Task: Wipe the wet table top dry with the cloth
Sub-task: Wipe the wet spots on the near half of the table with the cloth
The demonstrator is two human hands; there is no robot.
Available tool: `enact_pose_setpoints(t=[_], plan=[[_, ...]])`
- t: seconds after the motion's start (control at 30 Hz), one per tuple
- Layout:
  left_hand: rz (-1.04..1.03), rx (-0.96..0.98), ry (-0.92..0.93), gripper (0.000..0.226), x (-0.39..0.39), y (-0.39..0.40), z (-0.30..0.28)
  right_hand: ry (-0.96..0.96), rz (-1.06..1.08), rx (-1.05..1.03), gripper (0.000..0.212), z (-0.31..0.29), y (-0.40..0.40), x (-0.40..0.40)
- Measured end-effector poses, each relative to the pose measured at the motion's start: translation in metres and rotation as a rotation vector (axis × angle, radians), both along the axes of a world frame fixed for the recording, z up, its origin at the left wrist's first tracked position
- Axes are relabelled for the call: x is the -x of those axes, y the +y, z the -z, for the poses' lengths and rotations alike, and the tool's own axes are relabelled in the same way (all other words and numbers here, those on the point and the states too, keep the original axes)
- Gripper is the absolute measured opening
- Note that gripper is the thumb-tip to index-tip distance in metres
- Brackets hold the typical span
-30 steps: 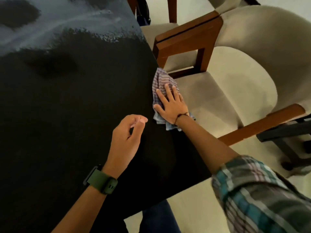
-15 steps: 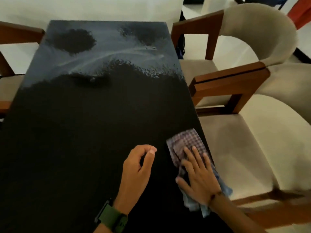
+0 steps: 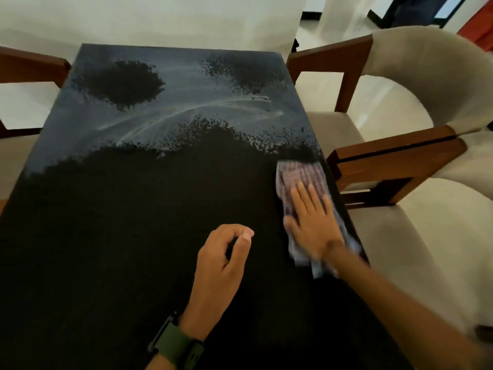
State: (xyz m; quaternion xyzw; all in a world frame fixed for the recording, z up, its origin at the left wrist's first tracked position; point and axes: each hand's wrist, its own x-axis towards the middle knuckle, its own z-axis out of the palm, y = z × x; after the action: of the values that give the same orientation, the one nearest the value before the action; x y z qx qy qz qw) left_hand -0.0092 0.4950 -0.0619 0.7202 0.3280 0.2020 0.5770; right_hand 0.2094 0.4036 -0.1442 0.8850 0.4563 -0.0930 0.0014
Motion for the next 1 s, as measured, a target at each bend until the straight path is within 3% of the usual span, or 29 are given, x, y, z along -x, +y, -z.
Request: enact_pose_setpoints(t=[0.1,0.17,0.23,0.33,0.47,0.57,0.67,0.87,1.0], plan=[[0.03,0.023,-0.018,0.017,-0.016,0.02,0.001,-0.031,-0.099,0.007,0.064,-0.005,-0.085,0.07],[0.048,0.003,-0.029,0.019,-0.033,0.031,0.003,-0.026,-0.159,0.035,0.058,-0.005,-0.092,0.067],[0.066,-0.017,-0.028,0.02,-0.05,0.041,0.01,-0.071,-0.125,-0.006,0.057,-0.004,-0.058,0.033],[0.057,-0.033,-0.02,0.019,-0.07,0.051,0.025,-0.156,-0.036,-0.066,0.073,0.008,0.025,-0.049],[0.017,-0.008,-0.009,0.016,-0.094,0.054,0.034,-0.106,0.02,-0.017,0.073,0.02,0.123,-0.144],[0.02,-0.036,-0.018,0.024,-0.111,0.054,0.027,-0.039,0.035,-0.015,0.075,0.014,0.158,-0.166],[-0.022,-0.072,-0.05,0.027,-0.119,0.055,0.018,-0.033,0.022,-0.011,0.075,0.007,0.129,-0.139],[-0.045,0.005,-0.119,0.025,-0.125,0.069,0.016,-0.088,-0.237,0.004,0.074,0.01,-0.061,0.016],[-0.026,0.013,-0.112,0.022,-0.127,0.077,0.026,-0.161,-0.354,0.028,0.074,0.007,-0.045,-0.007]])
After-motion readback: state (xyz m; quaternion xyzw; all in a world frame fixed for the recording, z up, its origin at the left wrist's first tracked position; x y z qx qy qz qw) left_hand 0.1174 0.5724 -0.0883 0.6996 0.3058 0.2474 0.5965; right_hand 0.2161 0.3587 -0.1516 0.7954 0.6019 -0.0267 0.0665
